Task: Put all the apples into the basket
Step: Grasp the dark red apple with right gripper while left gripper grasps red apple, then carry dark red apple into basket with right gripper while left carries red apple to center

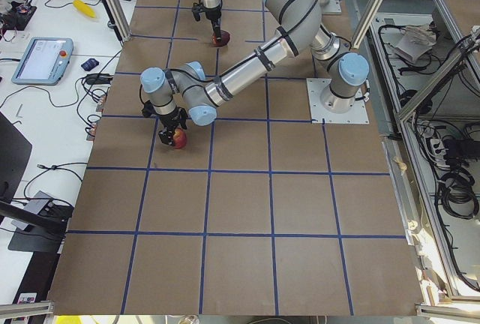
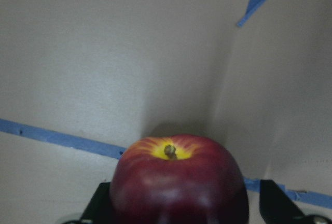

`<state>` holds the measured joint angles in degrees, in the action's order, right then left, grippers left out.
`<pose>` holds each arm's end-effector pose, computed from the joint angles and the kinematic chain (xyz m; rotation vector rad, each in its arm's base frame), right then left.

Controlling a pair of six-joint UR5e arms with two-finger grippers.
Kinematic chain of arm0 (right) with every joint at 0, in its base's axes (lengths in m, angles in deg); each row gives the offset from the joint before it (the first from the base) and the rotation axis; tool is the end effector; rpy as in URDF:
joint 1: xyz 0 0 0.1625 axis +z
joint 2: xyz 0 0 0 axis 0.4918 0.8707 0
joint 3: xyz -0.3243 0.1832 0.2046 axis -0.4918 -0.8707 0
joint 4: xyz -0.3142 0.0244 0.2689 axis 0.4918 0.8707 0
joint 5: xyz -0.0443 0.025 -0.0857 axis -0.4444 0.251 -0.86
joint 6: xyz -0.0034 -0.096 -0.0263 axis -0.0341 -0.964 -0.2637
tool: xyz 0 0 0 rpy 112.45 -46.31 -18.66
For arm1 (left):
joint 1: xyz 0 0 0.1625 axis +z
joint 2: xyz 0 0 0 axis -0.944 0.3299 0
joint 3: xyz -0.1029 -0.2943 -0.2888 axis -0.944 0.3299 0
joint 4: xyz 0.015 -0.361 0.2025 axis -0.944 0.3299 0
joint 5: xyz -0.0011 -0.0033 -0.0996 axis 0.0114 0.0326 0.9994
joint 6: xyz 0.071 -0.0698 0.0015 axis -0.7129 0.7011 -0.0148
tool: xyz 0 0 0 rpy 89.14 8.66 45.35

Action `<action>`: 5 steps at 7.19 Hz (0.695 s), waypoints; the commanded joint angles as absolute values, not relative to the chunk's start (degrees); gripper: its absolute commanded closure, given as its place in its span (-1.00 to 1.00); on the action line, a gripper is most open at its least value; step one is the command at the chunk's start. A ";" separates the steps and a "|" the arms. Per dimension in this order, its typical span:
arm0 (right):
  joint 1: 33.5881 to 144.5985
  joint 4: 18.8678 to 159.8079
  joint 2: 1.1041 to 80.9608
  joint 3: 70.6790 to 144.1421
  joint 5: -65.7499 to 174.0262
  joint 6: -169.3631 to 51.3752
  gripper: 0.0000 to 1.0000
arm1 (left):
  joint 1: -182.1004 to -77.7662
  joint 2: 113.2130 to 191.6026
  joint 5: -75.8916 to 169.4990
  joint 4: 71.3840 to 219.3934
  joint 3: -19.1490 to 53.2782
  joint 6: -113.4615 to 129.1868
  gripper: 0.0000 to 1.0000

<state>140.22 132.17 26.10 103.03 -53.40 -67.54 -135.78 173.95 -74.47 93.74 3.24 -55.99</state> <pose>0.3687 -0.5697 0.1868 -0.3365 3.0447 0.1418 0.1980 -0.7014 0.1937 0.6403 2.9603 0.2170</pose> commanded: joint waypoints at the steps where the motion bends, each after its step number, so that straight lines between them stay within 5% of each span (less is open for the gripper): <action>1: 139.59 134.05 26.24 104.77 -55.28 -67.06 0.50 | -135.86 173.69 -74.40 94.14 3.09 -55.82 0.27; 2: 139.50 133.79 26.24 104.24 -55.28 -67.14 0.99 | -136.73 172.55 -74.48 95.89 3.00 -54.52 0.62; 5: 127.27 123.06 33.94 98.21 -55.19 -68.19 1.00 | -141.21 166.68 -69.41 110.79 4.92 -33.75 0.71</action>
<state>134.23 130.09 29.85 101.46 -55.18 -67.36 -139.12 169.63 -72.19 104.29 3.68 -42.72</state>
